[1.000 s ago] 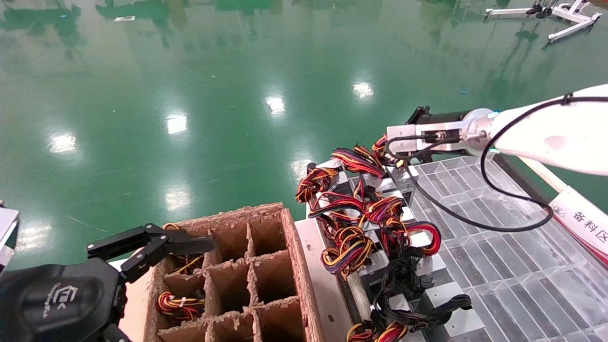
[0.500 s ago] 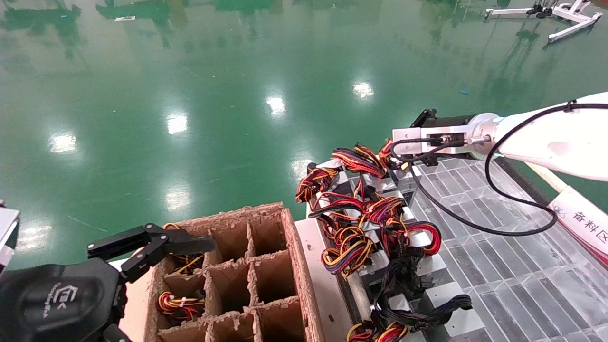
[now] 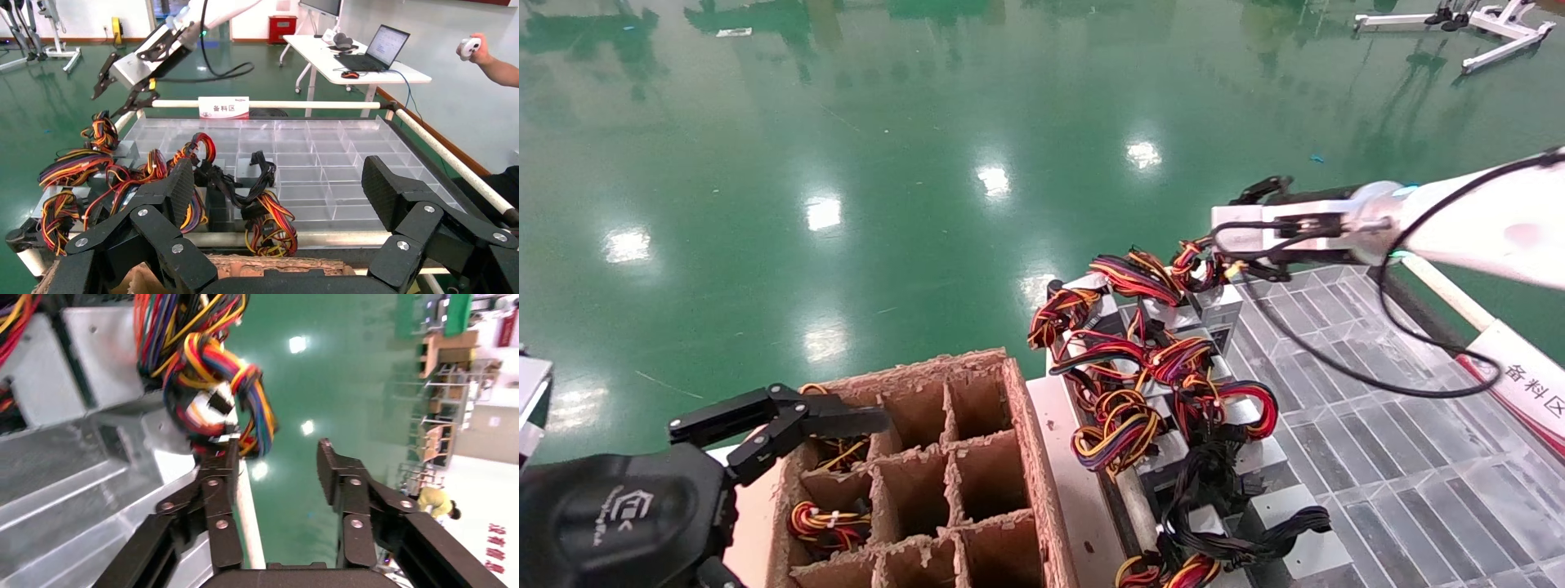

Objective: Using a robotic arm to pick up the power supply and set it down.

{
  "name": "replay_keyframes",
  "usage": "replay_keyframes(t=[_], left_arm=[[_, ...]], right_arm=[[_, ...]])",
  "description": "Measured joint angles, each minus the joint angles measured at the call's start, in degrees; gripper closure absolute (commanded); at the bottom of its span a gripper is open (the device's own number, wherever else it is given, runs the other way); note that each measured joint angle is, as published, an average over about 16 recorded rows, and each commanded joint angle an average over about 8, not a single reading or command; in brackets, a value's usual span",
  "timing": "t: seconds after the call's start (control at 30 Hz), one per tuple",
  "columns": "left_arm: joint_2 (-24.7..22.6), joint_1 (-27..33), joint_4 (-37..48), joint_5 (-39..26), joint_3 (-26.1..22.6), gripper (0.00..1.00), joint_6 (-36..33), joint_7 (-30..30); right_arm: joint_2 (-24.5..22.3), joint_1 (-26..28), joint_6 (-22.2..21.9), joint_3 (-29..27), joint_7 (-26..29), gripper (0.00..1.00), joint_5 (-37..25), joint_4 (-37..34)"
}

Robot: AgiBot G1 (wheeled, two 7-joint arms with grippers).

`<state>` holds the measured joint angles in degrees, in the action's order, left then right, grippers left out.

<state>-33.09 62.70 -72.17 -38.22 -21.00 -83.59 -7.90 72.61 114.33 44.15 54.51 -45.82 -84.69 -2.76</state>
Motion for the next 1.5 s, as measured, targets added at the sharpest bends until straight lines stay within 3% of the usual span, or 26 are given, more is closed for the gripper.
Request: replay_keyframes(t=[0.33, 0.57, 1.5], left_arm=[[0.0, 0.0, 0.01, 0.0, 0.0, 0.0, 0.01, 0.0], [0.0, -0.01, 0.02, 0.01, 0.0, 0.0, 0.02, 0.01], [0.01, 0.0, 0.03, 0.01, -0.01, 0.0, 0.02, 0.02]], right_arm=[[-1.45, 3.72, 6.33, -0.35, 3.42, 0.0, 0.29, -2.3], [-3.59, 2.1, 9.99, -2.62, 6.9, 0.0, 2.89, 0.72], [-19.42, -23.32, 24.8, -19.32, 29.98, 0.0, 21.5, 35.8]])
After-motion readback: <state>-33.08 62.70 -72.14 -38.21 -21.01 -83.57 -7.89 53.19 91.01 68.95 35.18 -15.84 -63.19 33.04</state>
